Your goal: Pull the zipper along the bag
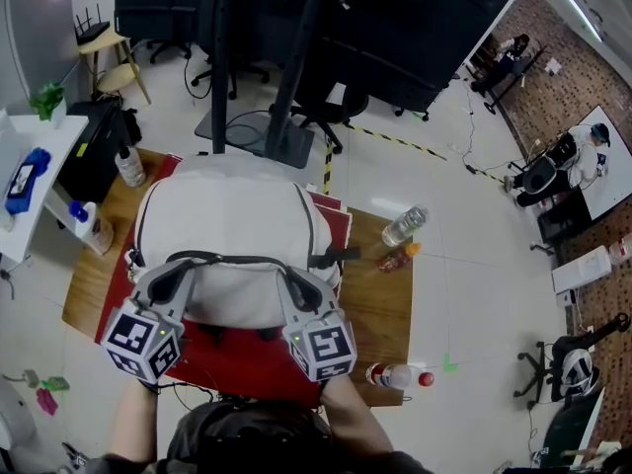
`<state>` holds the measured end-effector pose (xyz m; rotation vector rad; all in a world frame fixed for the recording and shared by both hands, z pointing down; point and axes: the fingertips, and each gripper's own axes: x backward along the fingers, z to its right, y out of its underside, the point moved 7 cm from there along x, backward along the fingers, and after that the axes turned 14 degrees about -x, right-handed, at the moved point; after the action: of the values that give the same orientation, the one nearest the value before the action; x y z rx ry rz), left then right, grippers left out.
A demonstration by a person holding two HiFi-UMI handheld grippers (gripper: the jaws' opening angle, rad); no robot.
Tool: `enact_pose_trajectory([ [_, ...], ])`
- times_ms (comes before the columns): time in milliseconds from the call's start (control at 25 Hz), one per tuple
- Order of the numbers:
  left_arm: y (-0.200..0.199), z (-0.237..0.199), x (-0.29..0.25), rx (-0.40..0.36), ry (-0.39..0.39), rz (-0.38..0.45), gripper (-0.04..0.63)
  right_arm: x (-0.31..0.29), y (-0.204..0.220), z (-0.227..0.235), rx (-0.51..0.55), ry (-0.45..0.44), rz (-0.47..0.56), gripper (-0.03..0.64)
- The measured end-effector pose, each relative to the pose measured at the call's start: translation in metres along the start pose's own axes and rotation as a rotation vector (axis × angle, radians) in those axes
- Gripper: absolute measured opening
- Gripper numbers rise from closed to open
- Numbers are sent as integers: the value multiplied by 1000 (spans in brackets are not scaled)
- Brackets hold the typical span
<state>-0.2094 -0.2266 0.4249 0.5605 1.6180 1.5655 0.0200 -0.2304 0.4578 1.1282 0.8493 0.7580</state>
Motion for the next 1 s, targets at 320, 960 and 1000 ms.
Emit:
enact_pose_trajectory([
  [320,8,14,0,-15,32,-37,14,0,0,2,-7,4,4,60],
  [960,16,51,-8,-63,71,-112,142,4,1,2,-13,-13,0,60],
  [1000,15,50,-7,-63,69,-113,144,4,1,2,-13,-14,-1,60],
])
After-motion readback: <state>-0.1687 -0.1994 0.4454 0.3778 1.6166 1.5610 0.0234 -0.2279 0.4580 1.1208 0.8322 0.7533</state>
